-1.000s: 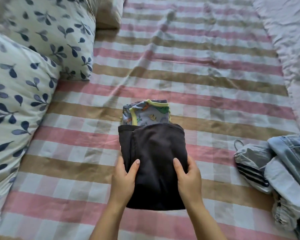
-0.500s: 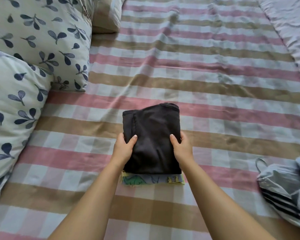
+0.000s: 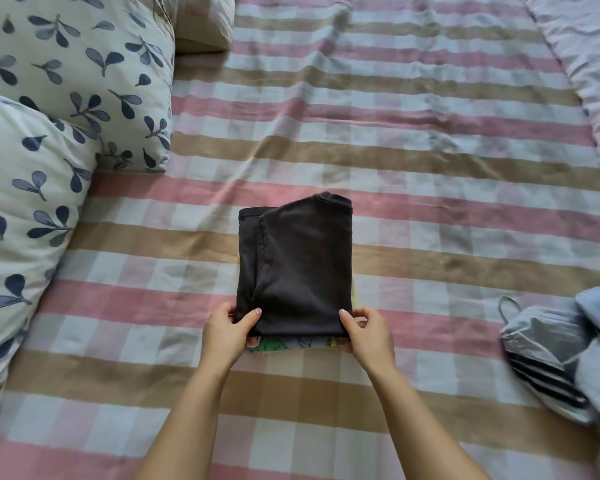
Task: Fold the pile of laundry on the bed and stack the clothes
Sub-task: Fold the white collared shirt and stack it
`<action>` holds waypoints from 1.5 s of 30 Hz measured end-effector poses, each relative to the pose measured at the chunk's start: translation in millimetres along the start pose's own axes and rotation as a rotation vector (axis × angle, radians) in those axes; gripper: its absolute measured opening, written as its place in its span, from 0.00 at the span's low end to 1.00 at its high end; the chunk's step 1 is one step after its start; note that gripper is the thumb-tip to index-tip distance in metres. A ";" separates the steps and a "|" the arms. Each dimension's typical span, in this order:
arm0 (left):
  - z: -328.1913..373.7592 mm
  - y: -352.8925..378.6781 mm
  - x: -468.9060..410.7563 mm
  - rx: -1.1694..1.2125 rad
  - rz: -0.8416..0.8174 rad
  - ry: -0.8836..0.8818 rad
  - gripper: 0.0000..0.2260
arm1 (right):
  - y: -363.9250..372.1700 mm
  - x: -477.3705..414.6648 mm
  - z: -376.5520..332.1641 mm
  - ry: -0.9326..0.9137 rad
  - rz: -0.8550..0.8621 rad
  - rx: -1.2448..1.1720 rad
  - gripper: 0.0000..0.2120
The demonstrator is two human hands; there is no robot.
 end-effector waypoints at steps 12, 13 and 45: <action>61.5 99.9 124.8 -0.188 -0.036 0.364 0.08 | -121.3 95.6 31.3 -0.062 0.120 -0.098 0.07; 69.7 124.3 137.6 -0.207 -0.093 0.395 0.06 | -140.7 106.3 37.5 -0.069 0.140 -0.112 0.08; 112.9 664.1 324.1 -0.181 -0.671 0.337 0.28 | -564.6 176.3 264.2 0.147 0.846 0.504 0.10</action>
Point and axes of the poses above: each hand's wrist, its own x-axis away from the middle knuckle, its own y-axis out of the palm, z = x × y, the point moved 10 cm from there along -x, towards the middle knuckle, and after that the axes turned 7 degrees about -z, right-handed, at the moved point
